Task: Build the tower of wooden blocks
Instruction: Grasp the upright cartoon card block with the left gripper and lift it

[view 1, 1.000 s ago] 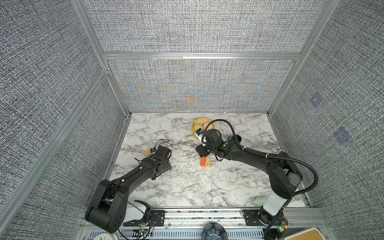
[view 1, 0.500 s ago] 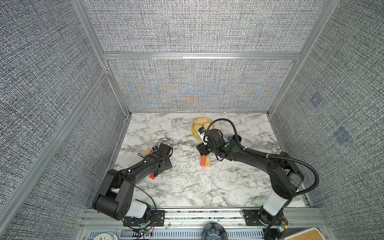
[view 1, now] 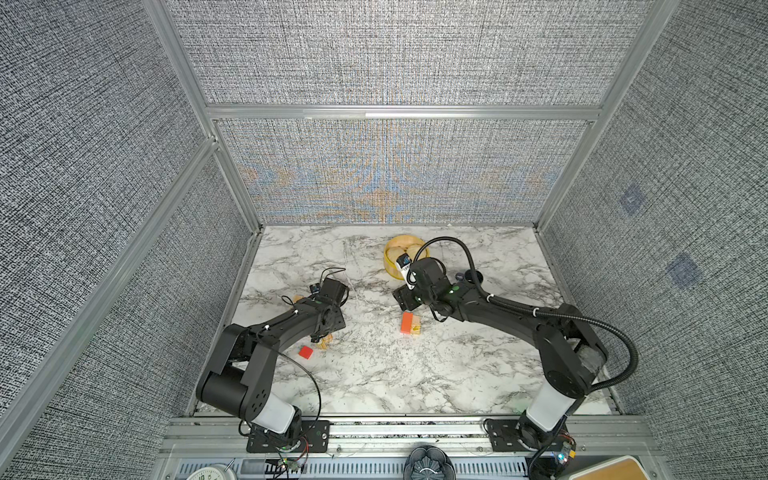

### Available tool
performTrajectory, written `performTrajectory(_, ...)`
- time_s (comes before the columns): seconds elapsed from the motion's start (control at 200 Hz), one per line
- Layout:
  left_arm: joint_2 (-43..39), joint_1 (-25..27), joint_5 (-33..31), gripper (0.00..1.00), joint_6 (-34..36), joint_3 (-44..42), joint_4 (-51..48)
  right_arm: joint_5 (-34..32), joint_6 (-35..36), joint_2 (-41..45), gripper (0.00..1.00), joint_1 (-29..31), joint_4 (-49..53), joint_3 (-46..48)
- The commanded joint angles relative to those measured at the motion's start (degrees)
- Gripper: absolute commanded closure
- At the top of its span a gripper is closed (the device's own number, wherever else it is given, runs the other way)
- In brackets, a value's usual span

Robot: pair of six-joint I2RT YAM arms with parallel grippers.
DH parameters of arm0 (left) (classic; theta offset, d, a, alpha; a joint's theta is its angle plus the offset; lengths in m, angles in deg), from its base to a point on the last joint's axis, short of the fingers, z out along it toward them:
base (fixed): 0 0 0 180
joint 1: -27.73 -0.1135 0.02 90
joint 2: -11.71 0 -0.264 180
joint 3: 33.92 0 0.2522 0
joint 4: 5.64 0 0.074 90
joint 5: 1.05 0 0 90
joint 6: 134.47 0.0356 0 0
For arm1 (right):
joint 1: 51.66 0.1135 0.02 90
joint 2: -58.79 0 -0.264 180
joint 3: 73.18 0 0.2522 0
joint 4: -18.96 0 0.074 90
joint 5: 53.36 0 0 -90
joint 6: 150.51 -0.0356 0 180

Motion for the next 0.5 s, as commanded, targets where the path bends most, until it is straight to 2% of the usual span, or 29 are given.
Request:
performTrajectory(0.0,1.38,-0.11,-0.33,0.44,1.09,1.40,-1.75,-0.41,-0.07,-0.12,0.23,-0.23,-0.33,-0.13)
performTrajectory(0.175,3.13,-0.19,1.92,0.52,1.05,2.75,-3.18,-0.33,-0.06,0.07,0.23,-0.56,-0.29,-0.04)
performTrajectory(0.495,0.66,-0.07,4.32,0.56,2.50,1.08,-5.53,0.29,-0.46,0.54,0.23,-0.96,-0.12,0.01)
